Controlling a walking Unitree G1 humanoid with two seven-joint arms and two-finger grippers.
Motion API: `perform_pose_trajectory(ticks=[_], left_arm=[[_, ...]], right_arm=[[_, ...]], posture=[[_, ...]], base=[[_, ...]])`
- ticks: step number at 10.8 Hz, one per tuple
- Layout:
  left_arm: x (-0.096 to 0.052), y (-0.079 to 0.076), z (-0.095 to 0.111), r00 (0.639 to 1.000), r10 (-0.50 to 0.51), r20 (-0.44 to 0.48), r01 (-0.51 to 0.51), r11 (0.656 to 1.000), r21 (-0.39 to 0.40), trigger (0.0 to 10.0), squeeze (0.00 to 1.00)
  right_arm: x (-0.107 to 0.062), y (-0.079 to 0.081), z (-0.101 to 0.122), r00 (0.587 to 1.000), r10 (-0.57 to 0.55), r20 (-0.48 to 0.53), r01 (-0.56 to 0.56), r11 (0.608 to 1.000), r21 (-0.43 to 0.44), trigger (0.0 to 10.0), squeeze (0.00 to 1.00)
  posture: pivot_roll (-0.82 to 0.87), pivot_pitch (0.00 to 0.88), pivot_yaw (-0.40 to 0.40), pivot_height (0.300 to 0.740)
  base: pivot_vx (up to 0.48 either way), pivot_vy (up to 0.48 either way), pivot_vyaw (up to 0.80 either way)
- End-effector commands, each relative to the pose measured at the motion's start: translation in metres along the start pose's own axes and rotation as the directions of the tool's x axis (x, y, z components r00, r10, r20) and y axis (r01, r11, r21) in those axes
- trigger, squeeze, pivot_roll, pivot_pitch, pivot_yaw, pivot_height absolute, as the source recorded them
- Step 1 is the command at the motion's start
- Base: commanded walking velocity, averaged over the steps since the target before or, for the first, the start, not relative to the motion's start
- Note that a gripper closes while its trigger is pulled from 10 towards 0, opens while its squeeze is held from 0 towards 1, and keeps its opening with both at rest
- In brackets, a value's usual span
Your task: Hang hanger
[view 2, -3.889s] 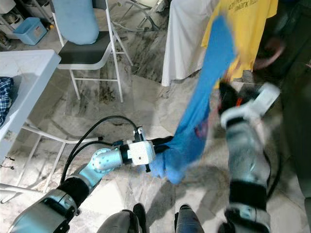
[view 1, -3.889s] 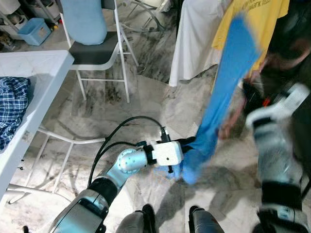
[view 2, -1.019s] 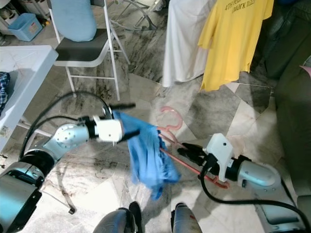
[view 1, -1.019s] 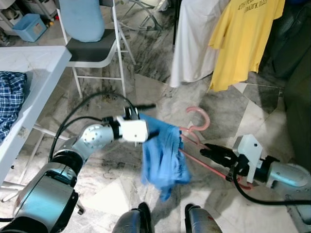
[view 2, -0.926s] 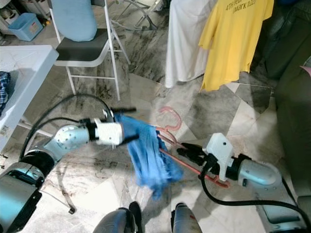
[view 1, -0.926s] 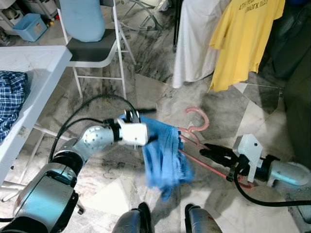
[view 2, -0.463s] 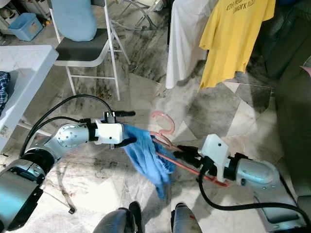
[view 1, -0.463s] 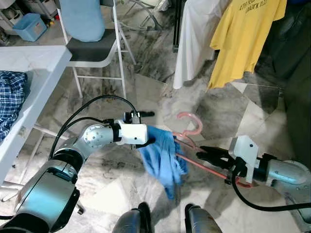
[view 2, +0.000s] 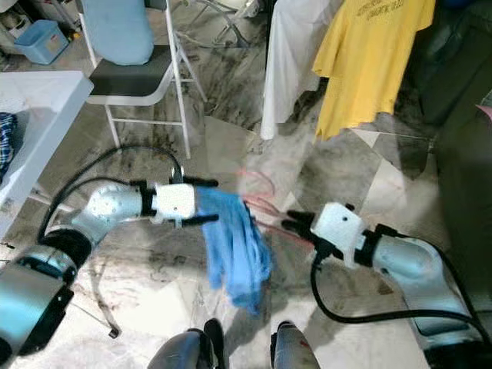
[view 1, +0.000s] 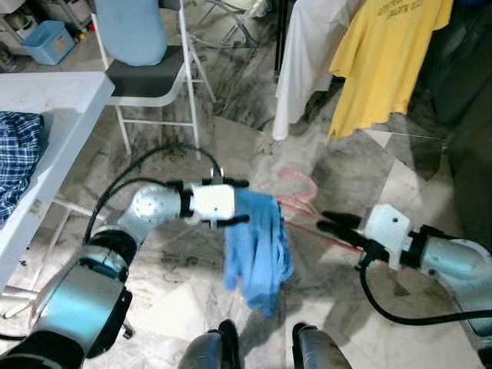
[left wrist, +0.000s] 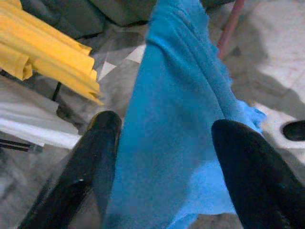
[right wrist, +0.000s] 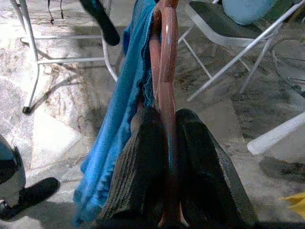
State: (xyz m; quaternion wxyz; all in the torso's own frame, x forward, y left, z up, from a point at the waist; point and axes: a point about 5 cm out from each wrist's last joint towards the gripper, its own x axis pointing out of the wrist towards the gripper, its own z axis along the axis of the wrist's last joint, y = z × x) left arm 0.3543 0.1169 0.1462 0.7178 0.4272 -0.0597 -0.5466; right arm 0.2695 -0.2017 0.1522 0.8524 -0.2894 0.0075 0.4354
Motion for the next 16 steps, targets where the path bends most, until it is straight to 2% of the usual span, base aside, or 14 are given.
perform_pose_trajectory(ticks=[1, 2, 4, 6, 8, 9, 10, 11, 14, 15, 16], left_arm=[[-0.003, -0.011, -0.010, 0.997, -0.056, -0.046, 0.054, 0.998, -0.030, 0.0, 0.00], [-0.003, -0.011, -0.010, 0.997, -0.055, -0.056, 0.054, 0.998, -0.026, 0.0, 0.00], [0.002, -0.010, -0.008, 0.998, -0.040, -0.039, 0.038, 0.997, -0.064, 0.0, 0.00], [0.003, -0.015, -0.012, 0.994, -0.085, -0.070, 0.080, 0.994, -0.070, 0.0, 0.00], [0.001, -0.012, -0.013, 0.993, -0.071, -0.090, 0.063, 0.994, -0.088, 3.3, 0.00], [0.001, -0.011, -0.014, 0.992, -0.074, -0.102, 0.065, 0.994, -0.093, 6.0, 0.00], [0.001, -0.009, -0.016, 0.991, -0.069, -0.115, 0.055, 0.991, -0.119, 10.0, 0.41], [0.001, -0.006, -0.015, 0.993, -0.049, -0.110, 0.030, 0.987, -0.161, 10.0, 1.00], [0.002, -0.005, -0.013, 0.994, -0.062, -0.085, 0.046, 0.984, -0.173, 10.0, 1.00], [0.001, -0.008, -0.011, 0.996, -0.081, -0.041, 0.071, 0.977, -0.200, 0.0, 1.00], [0.001, -0.010, -0.012, 0.994, -0.103, -0.040, 0.092, 0.973, -0.211, 0.0, 0.00]], right_arm=[[-0.001, -0.006, 0.008, 0.998, -0.039, 0.050, 0.040, 0.999, -0.028, 10.0, 0.00], [0.000, -0.004, 0.008, 0.998, -0.023, 0.053, 0.025, 0.999, -0.031, 10.0, 0.00], [0.000, 0.004, 0.008, 0.998, 0.037, 0.054, -0.034, 0.998, -0.047, 10.0, 0.00], [-0.005, 0.005, 0.012, 0.995, 0.091, 0.048, -0.088, 0.994, -0.065, 10.0, 0.00], [-0.006, 0.004, 0.016, 0.992, 0.117, 0.052, -0.113, 0.990, -0.085, 10.0, 0.00], [-0.006, 0.003, 0.017, 0.991, 0.122, 0.051, -0.117, 0.989, -0.091, 10.0, 0.00], [-0.007, 0.003, 0.017, 0.991, 0.125, 0.048, -0.120, 0.988, -0.094, 10.0, 0.00], [-0.007, 0.003, 0.017, 0.991, 0.127, 0.046, -0.122, 0.988, -0.095, 10.0, 0.00], [-0.006, 0.000, 0.014, 0.993, 0.115, 0.035, -0.111, 0.988, -0.105, 10.0, 0.00], [-0.005, 0.000, 0.013, 0.993, 0.115, 0.027, -0.111, 0.987, -0.112, 10.0, 0.00], [-0.005, 0.000, 0.011, 0.993, 0.116, 0.024, -0.113, 0.987, -0.111, 10.0, 0.00]], posture=[[-0.22, 0.250, 0.152, 0.740], [-0.22, 0.251, 0.152, 0.740], [-0.22, 0.248, 0.150, 0.740], [-0.22, 0.246, 0.149, 0.740], [-0.22, 0.247, 0.152, 0.740], [-0.22, 0.246, 0.152, 0.740], [-0.23, 0.244, 0.153, 0.740], [-0.23, 0.243, 0.153, 0.740], [-0.22, 0.239, 0.153, 0.740], [-0.22, 0.239, 0.152, 0.740], [-0.22, 0.238, 0.148, 0.740]], base=[[0.000, 0.000, 0.00], [0.000, 0.000, 0.00], [0.000, 0.000, 0.00], [0.000, 0.000, 0.00], [0.000, 0.000, 0.00], [0.000, 0.000, 0.00], [0.000, 0.000, 0.00], [0.000, 0.000, 0.00], [0.000, 0.000, 0.00], [0.000, 0.000, 0.00], [0.000, 0.000, 0.00]])
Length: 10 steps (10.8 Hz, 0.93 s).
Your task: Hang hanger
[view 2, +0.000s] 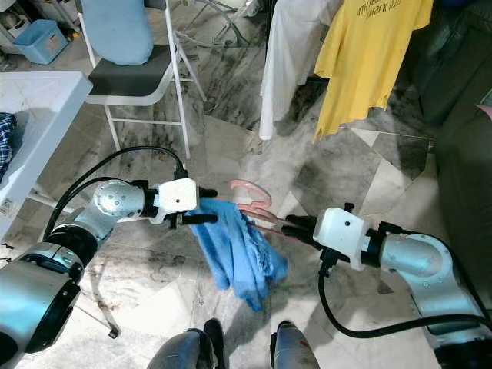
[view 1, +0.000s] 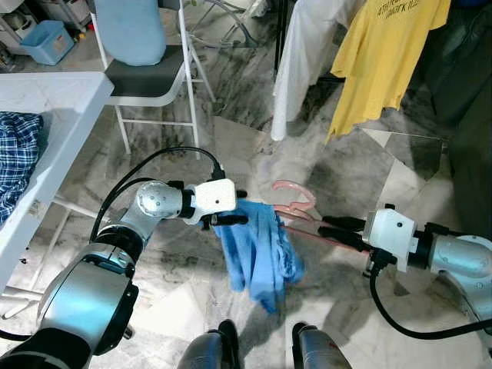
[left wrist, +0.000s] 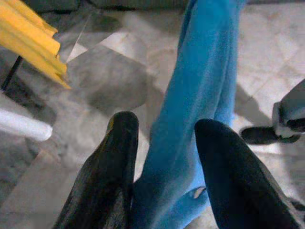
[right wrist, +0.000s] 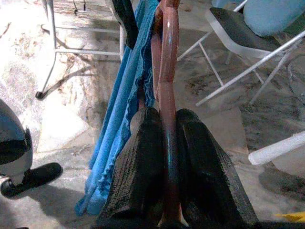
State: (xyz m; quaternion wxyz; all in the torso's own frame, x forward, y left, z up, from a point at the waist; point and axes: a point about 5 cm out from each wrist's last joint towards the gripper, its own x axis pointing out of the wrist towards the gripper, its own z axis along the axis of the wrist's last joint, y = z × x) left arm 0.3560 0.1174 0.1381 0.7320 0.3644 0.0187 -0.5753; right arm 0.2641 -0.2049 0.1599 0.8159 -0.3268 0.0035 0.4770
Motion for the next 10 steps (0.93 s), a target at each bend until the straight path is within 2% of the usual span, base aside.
perform_pose_trajectory(ticks=[1, 5, 10], left_arm=[[-0.0032, -0.0070, -0.0064, 0.999, -0.032, 0.004, 0.032, 0.999, -0.029, 0.0, 0.00], [-0.0034, -0.0076, -0.0051, 0.998, -0.056, 0.030, 0.057, 0.997, -0.054, 0.0, 0.00], [-0.0016, -0.0169, -0.0101, 0.993, -0.118, 0.026, 0.120, 0.989, -0.091, 0.0, 0.00]], right_arm=[[0.0030, 0.0006, 0.0051, 0.999, 0.016, 0.031, -0.015, 1.000, -0.023, 10.0, 0.00], [0.0039, 0.0000, 0.0048, 0.999, 0.020, 0.031, -0.020, 0.999, -0.026, 10.0, 0.00], [0.0023, -0.0002, 0.0036, 1.000, 0.007, 0.026, -0.006, 0.999, -0.034, 10.0, 0.00]], posture=[[-0.22, 0.239, 0.144, 0.740], [-0.22, 0.244, 0.142, 0.740], [-0.23, 0.251, 0.146, 0.740]], base=[[0.000, 0.000, 0.00], [0.000, 0.000, 0.00], [0.000, 0.000, 0.00]])
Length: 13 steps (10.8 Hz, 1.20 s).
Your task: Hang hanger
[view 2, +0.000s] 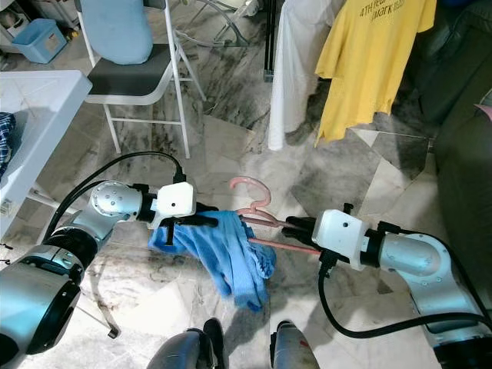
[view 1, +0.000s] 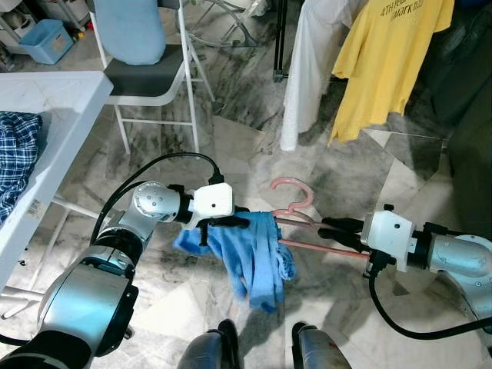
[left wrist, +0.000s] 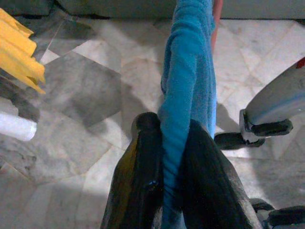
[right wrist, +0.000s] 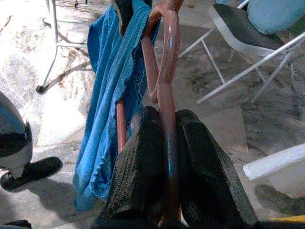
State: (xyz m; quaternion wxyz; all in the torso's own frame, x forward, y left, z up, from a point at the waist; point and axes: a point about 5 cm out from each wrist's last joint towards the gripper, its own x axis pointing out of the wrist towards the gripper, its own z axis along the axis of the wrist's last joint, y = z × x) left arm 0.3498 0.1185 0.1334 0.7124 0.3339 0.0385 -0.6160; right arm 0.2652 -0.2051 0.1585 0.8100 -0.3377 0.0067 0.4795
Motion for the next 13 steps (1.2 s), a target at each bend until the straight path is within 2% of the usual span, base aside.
perform_pose_trajectory(ticks=[1, 3, 4, 6, 7, 8, 9, 10, 11, 12, 13], left_arm=[[0.000, -0.010, -0.011, 1.000, -0.003, -0.011, 0.003, 0.998, -0.059, 0.0, 0.00], [-0.005, -0.013, -0.019, 0.999, 0.052, -0.010, -0.053, 0.992, -0.117, 0.0, 0.00], [-0.010, -0.014, -0.027, 0.993, 0.105, -0.044, -0.111, 0.984, -0.141, 0.0, 0.00], [-0.022, -0.012, -0.041, 0.965, 0.224, -0.134, -0.246, 0.954, -0.170, 0.0, 0.00], [-0.033, -0.013, -0.053, 0.921, 0.345, -0.183, -0.379, 0.902, -0.206, 0.0, 0.00], [-0.039, -0.014, -0.058, 0.887, 0.414, -0.205, -0.454, 0.863, -0.221, 0.0, 0.00], [-0.042, -0.012, -0.061, 0.849, 0.477, -0.228, -0.522, 0.823, -0.222, 0.0, 0.00], [-0.049, -0.006, -0.064, 0.771, 0.580, -0.262, -0.632, 0.748, -0.204, 0.0, 0.00], [-0.052, 0.001, -0.063, 0.669, 0.695, -0.264, -0.744, 0.622, -0.245, 0.0, 0.00], [-0.048, 0.000, -0.062, 0.621, 0.743, -0.248, -0.776, 0.540, -0.326, 0.0, 0.00], [-0.038, -0.001, -0.057, 0.623, 0.757, -0.200, -0.756, 0.516, -0.403, 0.0, 0.00]], right_arm=[[0.001, -0.002, 0.003, 0.999, -0.015, 0.036, 0.014, 1.000, 0.012, 10.0, 1.00], [-0.001, -0.006, -0.001, 1.000, -0.010, 0.013, 0.009, 0.999, 0.039, 10.0, 1.00], [-0.007, -0.013, -0.004, 1.000, -0.016, -0.019, 0.016, 0.999, 0.035, 10.0, 1.00], [-0.016, -0.032, -0.004, 0.992, -0.113, -0.059, 0.113, 0.994, -0.012, 10.0, 1.00], [-0.022, -0.053, -0.001, 0.952, -0.298, -0.065, 0.294, 0.954, -0.060, 10.0, 1.00], [-0.024, -0.062, 0.001, 0.904, -0.424, -0.044, 0.421, 0.905, -0.064, 10.0, 1.00], [-0.024, -0.066, 0.003, 0.853, -0.522, -0.007, 0.522, 0.853, -0.025, 10.0, 1.00], [-0.020, -0.066, 0.007, 0.779, -0.625, 0.058, 0.623, 0.781, 0.040, 10.0, 1.00], [-0.011, -0.056, 0.004, 0.691, -0.719, 0.079, 0.707, 0.694, 0.135, 10.0, 1.00], [0.001, -0.042, -0.007, 0.663, -0.747, 0.036, 0.726, 0.654, 0.213, 10.0, 1.00], [0.014, -0.029, -0.020, 0.648, -0.761, -0.026, 0.731, 0.613, 0.299, 10.0, 1.00]], posture=[[-0.23, 0.250, 0.140, 0.740], [-0.23, 0.251, 0.134, 0.740], [-0.22, 0.251, 0.131, 0.740], [-0.21, 0.248, 0.127, 0.740], [-0.21, 0.243, 0.123, 0.740], [-0.20, 0.240, 0.120, 0.740], [-0.20, 0.237, 0.117, 0.740], [-0.19, 0.234, 0.120, 0.740], [-0.19, 0.229, 0.119, 0.740], [-0.19, 0.226, 0.119, 0.740], [-0.19, 0.223, 0.116, 0.740]], base=[[0.000, 0.000, 0.00], [0.000, 0.000, 0.00], [0.000, 0.000, 0.00], [0.000, 0.000, 0.00], [0.000, 0.000, 0.00], [0.000, 0.000, 0.00], [0.000, 0.000, 0.00], [0.000, 0.000, 0.00], [0.000, 0.000, 0.00], [0.000, 0.000, 0.00], [0.000, 0.000, 0.00]])
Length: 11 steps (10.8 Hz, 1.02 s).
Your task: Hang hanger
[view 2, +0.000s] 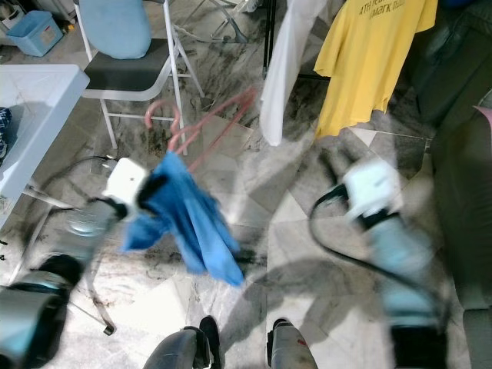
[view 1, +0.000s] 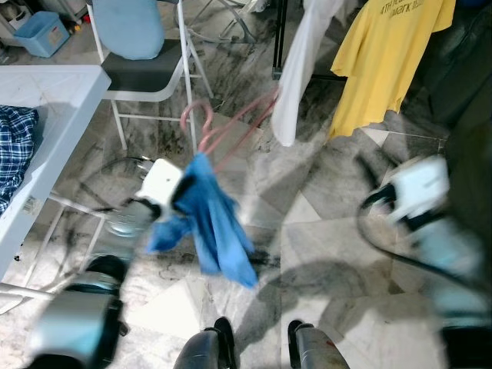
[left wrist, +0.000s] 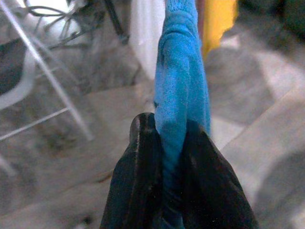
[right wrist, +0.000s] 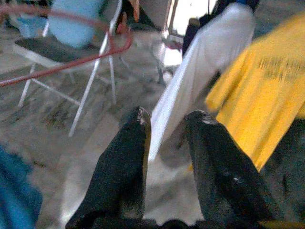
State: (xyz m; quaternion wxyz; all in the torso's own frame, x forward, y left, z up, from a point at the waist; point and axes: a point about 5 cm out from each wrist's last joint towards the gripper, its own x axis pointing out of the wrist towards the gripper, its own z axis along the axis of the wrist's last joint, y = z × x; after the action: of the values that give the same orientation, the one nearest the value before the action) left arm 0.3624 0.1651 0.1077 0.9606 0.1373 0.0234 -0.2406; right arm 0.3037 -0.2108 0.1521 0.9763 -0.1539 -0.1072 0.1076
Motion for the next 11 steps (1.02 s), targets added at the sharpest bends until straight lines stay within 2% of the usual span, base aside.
perform_pose_trajectory(ticks=[1, 2, 3, 5, 6, 9, 10, 11], left_arm=[[-0.001, -0.004, 0.003, 0.998, -0.037, 0.050, 0.038, 0.999, -0.016, 0.0, 0.00], [0.005, -0.017, 0.015, 0.980, -0.151, 0.130, 0.153, 0.988, -0.001, 0.0, 0.00], [0.009, -0.030, 0.027, 0.936, -0.298, 0.186, 0.291, 0.954, 0.066, 0.0, 0.00], [0.009, -0.043, 0.050, 0.834, -0.496, 0.242, 0.444, 0.863, 0.242, 0.0, 0.00], [0.008, -0.044, 0.060, 0.792, -0.558, 0.249, 0.479, 0.820, 0.312, 0.0, 0.00], [0.010, -0.045, 0.083, 0.733, -0.631, 0.255, 0.488, 0.749, 0.449, 0.0, 0.00], [0.012, -0.046, 0.091, 0.724, -0.628, 0.286, 0.473, 0.753, 0.457, 0.0, 0.00], [0.013, -0.047, 0.095, 0.715, -0.631, 0.301, 0.468, 0.751, 0.466, 0.0, 0.00]], right_arm=[[-0.003, 0.007, -0.017, 0.996, -0.034, -0.078, 0.041, 0.996, 0.078, 10.0, 1.00], [-0.001, 0.011, -0.031, 0.986, -0.068, -0.150, 0.092, 0.982, 0.163, 10.0, 1.00], [0.002, 0.012, -0.039, 0.976, -0.086, -0.202, 0.127, 0.972, 0.199, 10.0, 1.00], [0.010, 0.020, -0.042, 0.975, -0.043, -0.217, 0.093, 0.969, 0.230, 10.0, 1.00], [0.012, 0.025, -0.045, 0.974, -0.028, -0.227, 0.086, 0.965, 0.247, 10.0, 1.00], [0.010, 0.043, -0.047, 0.974, 0.064, -0.216, 0.004, 0.954, 0.301, 10.0, 0.97], [0.007, 0.053, -0.047, 0.970, 0.140, -0.201, -0.067, 0.940, 0.333, 10.0, 0.58], [0.004, 0.058, -0.046, 0.965, 0.190, -0.180, -0.116, 0.928, 0.354, 10.0, 0.00]], posture=[[-0.19, 0.222, 0.108, 0.740], [-0.19, 0.221, 0.106, 0.740], [-0.19, 0.222, 0.103, 0.740], [-0.18, 0.225, 0.104, 0.740], [-0.17, 0.232, 0.112, 0.740], [-0.17, 0.244, 0.129, 0.740], [-0.18, 0.246, 0.136, 0.740], [-0.18, 0.246, 0.137, 0.740]], base=[[0.000, 0.000, 0.00], [0.000, 0.000, 0.00], [0.000, 0.000, 0.00], [0.000, 0.000, 0.00], [0.000, 0.000, 0.00], [0.000, 0.000, 0.00], [0.000, 0.000, 0.00], [0.000, 0.000, 0.00]])
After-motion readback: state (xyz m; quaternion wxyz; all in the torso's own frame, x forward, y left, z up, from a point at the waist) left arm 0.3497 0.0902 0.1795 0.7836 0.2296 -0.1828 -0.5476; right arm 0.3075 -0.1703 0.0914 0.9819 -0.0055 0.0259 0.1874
